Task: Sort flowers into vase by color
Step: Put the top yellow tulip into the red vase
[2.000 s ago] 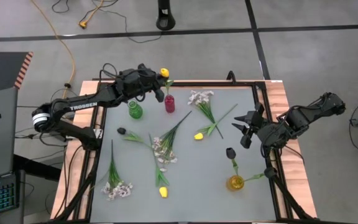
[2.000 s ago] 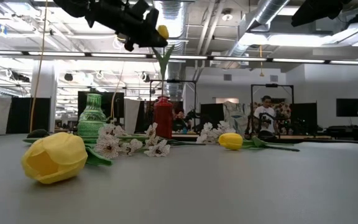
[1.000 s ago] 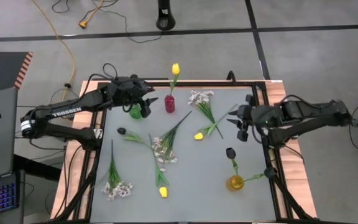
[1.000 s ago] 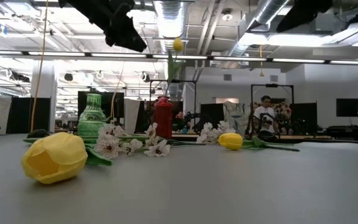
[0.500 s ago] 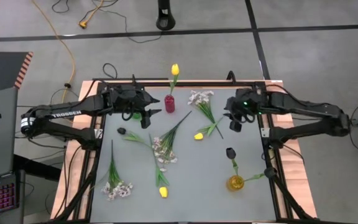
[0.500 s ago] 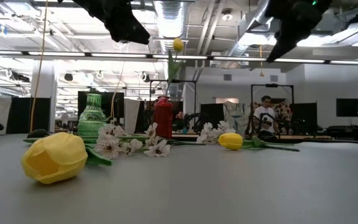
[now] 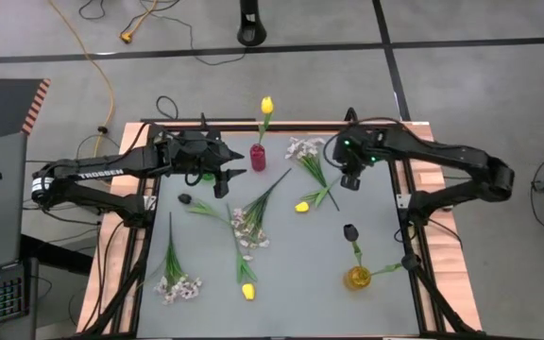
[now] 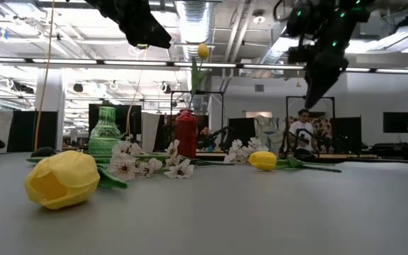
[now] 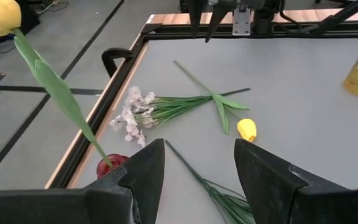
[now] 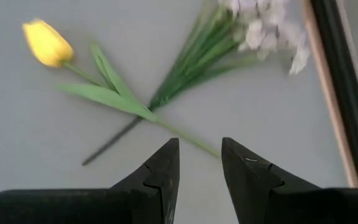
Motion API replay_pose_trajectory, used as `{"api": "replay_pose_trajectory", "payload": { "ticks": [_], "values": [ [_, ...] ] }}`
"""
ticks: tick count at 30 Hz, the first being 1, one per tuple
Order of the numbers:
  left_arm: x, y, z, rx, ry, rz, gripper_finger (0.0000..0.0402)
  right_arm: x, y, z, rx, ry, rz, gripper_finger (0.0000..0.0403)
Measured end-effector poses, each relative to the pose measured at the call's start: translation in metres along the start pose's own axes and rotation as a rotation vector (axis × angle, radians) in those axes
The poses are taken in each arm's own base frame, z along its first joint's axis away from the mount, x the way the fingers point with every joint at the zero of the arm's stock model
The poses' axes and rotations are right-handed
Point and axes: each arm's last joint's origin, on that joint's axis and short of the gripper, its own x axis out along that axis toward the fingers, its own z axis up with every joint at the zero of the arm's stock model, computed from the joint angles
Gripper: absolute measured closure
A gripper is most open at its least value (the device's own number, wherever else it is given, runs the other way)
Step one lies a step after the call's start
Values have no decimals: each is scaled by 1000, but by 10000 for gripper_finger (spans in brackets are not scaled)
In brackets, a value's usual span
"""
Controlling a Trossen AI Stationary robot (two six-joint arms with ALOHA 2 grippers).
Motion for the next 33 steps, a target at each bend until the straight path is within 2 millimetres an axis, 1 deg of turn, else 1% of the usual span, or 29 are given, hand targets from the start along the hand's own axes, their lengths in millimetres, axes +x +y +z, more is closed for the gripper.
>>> {"api": "replay_pose_trajectory", "payload": {
  "ticks": [3,10,19,23,28,33],
  "values": [
    [0,0,0,0,0,1,219,16,-1,3,-11,59,11,257],
    [0,0,0,-8,0,0,219,56,5,10,-195,182,62,257],
    [0,0,0,-12,4,0,219,100,8,9,-242,311,106,257],
    [0,0,0,-12,5,0,219,114,10,8,-248,350,120,257],
    [0,0,0,-12,5,-1,219,126,11,6,-269,379,133,257],
    [0,0,0,-13,5,-1,219,131,11,7,-270,386,136,264]
  ]
}}
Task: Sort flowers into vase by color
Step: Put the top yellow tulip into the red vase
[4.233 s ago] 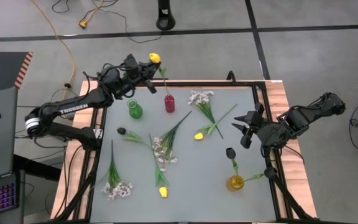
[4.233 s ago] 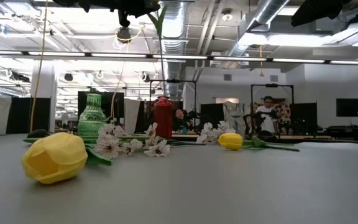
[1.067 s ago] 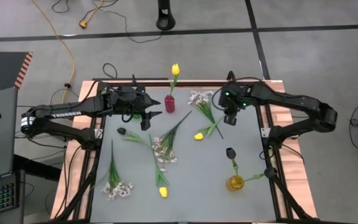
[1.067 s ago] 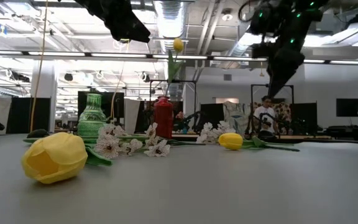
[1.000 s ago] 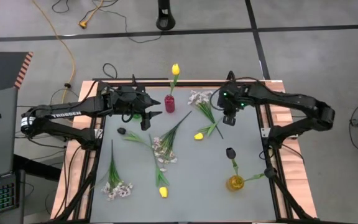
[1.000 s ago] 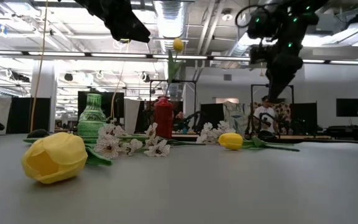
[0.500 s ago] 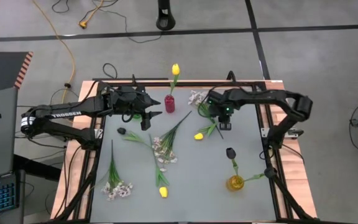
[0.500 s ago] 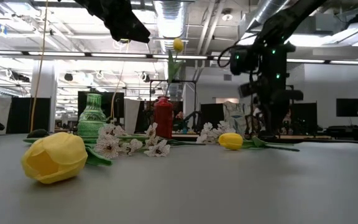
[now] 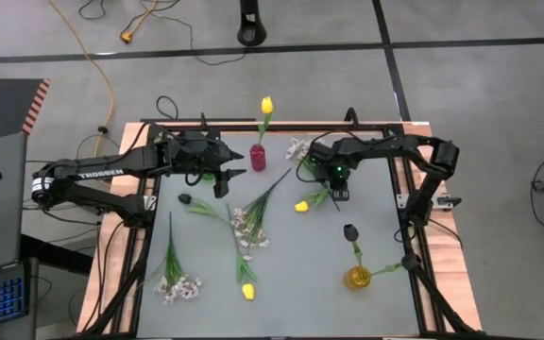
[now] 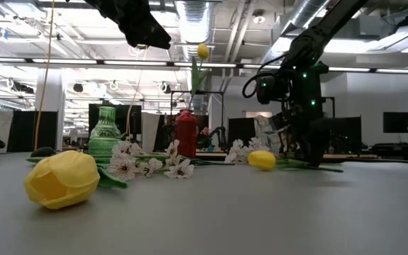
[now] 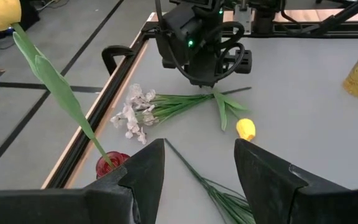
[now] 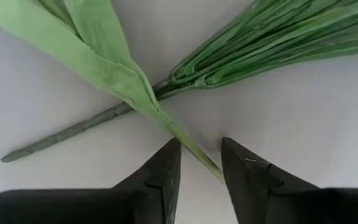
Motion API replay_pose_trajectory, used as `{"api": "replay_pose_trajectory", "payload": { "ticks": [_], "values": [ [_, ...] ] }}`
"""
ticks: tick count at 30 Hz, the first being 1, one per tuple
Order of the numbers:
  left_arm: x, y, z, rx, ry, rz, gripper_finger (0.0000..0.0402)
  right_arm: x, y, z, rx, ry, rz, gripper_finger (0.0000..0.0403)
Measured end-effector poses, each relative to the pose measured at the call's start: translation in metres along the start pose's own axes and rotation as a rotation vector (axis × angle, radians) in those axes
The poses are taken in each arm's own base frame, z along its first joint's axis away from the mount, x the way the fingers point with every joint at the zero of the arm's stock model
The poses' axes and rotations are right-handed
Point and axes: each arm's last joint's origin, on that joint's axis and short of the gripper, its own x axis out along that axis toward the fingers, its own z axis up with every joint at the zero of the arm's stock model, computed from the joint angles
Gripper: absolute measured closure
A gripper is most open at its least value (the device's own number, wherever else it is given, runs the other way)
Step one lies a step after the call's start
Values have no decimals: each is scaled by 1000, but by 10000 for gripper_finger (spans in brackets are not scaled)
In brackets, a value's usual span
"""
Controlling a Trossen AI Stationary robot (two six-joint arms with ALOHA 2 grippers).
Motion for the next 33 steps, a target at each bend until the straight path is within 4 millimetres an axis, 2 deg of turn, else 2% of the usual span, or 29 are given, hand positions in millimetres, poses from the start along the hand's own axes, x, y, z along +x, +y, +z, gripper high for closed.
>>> {"api": "replay_pose_trajectory", "payload": {
  "ticks": [8,14,17,21,33],
  "values": [
    [0,0,0,-3,0,0,219,-5,1,-3,0,-7,-5,334],
    [0,0,0,-11,0,0,219,-19,3,-9,6,-18,-13,385],
    [0,0,0,-12,0,0,219,-32,4,-14,35,-49,-26,384],
    [0,0,0,-18,-1,-1,219,-54,8,-21,64,-117,-55,364],
    [0,-5,7,-30,-70,-88,219,-130,20,-47,144,-518,-203,370]
  ]
}}
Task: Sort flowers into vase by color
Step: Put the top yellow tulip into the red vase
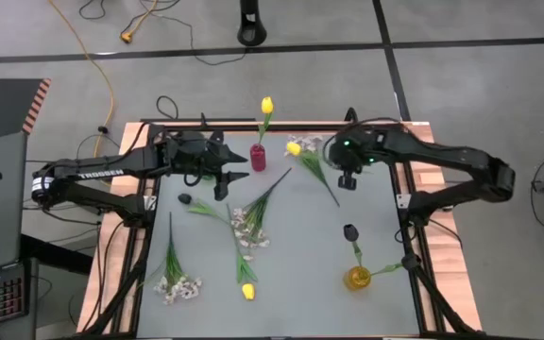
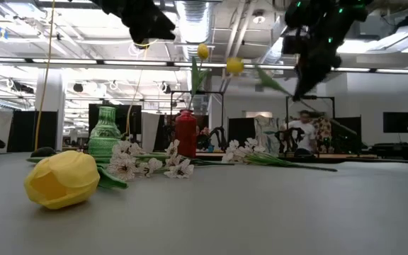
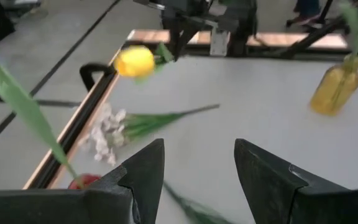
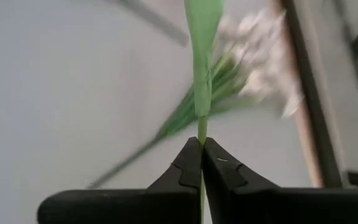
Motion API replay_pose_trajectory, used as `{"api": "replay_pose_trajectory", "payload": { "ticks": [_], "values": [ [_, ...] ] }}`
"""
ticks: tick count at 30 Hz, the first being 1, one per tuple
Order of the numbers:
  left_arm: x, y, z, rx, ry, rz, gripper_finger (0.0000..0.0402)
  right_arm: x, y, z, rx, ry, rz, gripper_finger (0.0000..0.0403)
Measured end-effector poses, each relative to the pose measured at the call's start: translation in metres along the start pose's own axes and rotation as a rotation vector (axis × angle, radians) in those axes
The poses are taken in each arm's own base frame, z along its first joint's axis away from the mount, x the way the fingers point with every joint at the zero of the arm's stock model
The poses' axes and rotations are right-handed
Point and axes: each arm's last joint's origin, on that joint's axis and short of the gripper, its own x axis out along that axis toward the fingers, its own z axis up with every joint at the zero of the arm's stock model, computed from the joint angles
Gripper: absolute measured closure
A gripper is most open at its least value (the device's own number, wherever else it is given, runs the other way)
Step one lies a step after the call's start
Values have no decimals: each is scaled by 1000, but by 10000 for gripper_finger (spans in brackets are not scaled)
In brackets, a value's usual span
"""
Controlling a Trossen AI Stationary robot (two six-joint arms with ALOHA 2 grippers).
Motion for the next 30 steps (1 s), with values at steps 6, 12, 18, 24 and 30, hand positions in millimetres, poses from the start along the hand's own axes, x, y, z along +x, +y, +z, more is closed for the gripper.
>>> {"api": "replay_pose_trajectory", "payload": {
  "ticks": [6,12,18,24,30],
  "values": [
    [5,-9,6,17,-64,-30,219,-33,-4,9,24,-254,-78,364],
    [31,-18,11,33,-141,-55,219,-56,-3,20,73,-471,-110,369],
    [63,-19,16,46,-285,-25,219,-67,7,31,103,-606,-78,366],
    [84,-19,21,27,-445,0,219,-67,24,43,73,-679,-12,367],
    [97,-18,20,15,-516,38,219,-70,39,52,35,-751,34,367]
  ]
}}
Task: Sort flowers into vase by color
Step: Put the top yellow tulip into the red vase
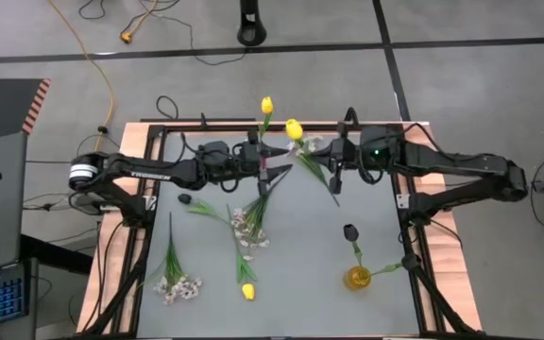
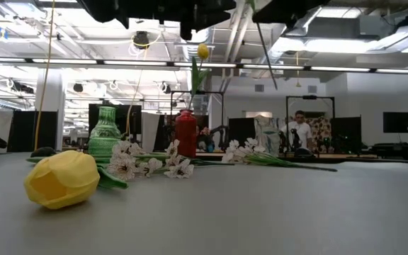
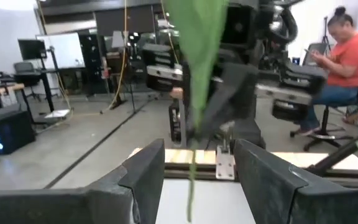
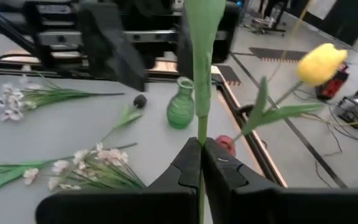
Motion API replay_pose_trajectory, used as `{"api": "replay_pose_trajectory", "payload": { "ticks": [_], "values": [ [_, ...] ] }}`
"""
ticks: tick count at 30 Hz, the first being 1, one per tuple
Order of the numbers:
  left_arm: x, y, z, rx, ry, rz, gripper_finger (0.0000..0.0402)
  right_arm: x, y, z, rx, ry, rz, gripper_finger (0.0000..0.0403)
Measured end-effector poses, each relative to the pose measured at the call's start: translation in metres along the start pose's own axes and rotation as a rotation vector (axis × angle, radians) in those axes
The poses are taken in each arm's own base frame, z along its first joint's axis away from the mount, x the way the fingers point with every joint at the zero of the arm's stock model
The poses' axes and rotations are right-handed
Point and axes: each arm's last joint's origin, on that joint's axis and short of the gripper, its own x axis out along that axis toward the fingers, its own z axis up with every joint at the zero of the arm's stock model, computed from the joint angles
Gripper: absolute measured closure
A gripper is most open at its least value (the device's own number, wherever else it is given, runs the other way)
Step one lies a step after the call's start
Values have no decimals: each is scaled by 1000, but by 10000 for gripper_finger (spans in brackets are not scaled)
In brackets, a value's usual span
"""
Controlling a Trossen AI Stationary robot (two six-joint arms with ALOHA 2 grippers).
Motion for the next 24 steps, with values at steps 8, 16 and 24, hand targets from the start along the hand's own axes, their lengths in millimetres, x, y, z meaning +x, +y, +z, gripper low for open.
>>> {"api": "replay_pose_trajectory", "payload": {
  "ticks": [8,16,24],
  "values": [
    [7,-2,-4,-5,-75,-26,219,15,16,3,-16,-45,54,367],
    [6,-8,-2,-9,-96,-114,219,34,23,-1,-20,-50,66,367],
    [6,-10,-2,1,-95,-99,223,42,24,-3,-23,-43,67,367]
  ]
}}
